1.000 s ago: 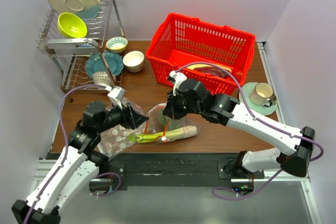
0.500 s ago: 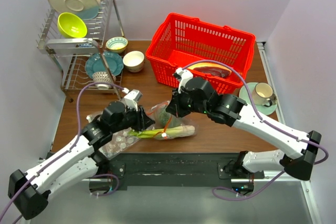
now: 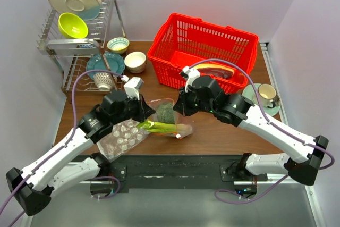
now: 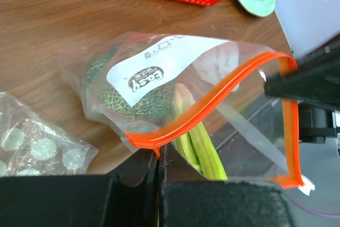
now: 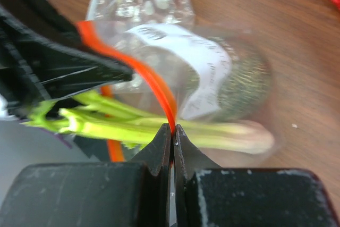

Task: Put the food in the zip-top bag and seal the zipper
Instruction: Zip the zipper food storage bag at the center of the board.

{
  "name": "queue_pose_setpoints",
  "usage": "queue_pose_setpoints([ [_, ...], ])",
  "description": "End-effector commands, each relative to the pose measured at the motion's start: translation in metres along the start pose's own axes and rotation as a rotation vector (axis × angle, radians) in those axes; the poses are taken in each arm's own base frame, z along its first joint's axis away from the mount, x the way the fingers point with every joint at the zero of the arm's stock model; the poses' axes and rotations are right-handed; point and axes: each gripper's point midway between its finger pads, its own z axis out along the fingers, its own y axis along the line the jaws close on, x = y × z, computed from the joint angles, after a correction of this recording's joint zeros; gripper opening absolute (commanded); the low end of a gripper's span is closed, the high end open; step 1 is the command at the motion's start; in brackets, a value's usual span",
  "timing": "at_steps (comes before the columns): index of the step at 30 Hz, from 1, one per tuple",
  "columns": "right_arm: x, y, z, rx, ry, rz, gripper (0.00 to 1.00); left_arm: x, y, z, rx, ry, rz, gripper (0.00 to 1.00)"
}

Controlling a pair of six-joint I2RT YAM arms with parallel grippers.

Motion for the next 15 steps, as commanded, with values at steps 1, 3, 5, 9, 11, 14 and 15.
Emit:
queue_pose_setpoints([
  [1,-0.025,-0.01,-0.012,0.053,-0.053,-0.104,0.09,-0.004,-0.019,-0.006,0.061,0.018,-0.05,0.0],
  [3,-0.028,-0.006,-0.015,0.033,-0.047,-0.145,0.32,-0.006,-0.021,-0.006,0.072,0.012,-0.058,0.0],
  [5,-0.036,0.002,-0.022,-0.009,-0.065,-0.209,0.42,-0.009,-0.025,-0.004,0.092,0.007,-0.059,0.0],
  [9,-0.038,0.031,-0.049,-0.18,-0.078,-0.312,0.43,-0.015,-0.036,-0.002,0.13,0.008,-0.082,0.0],
  [11,-0.028,0.057,-0.06,-0.315,-0.062,-0.374,0.41,-0.018,-0.039,0.001,0.134,0.011,-0.085,0.0],
  [14,-0.007,0.091,-0.068,-0.423,-0.047,-0.498,0.43,-0.021,-0.042,0.003,0.136,0.022,-0.088,0.0],
  [15,0.0,0.097,-0.067,-0.433,-0.036,-0.535,0.46,-0.022,-0.043,0.003,0.141,0.023,-0.086,0.0],
])
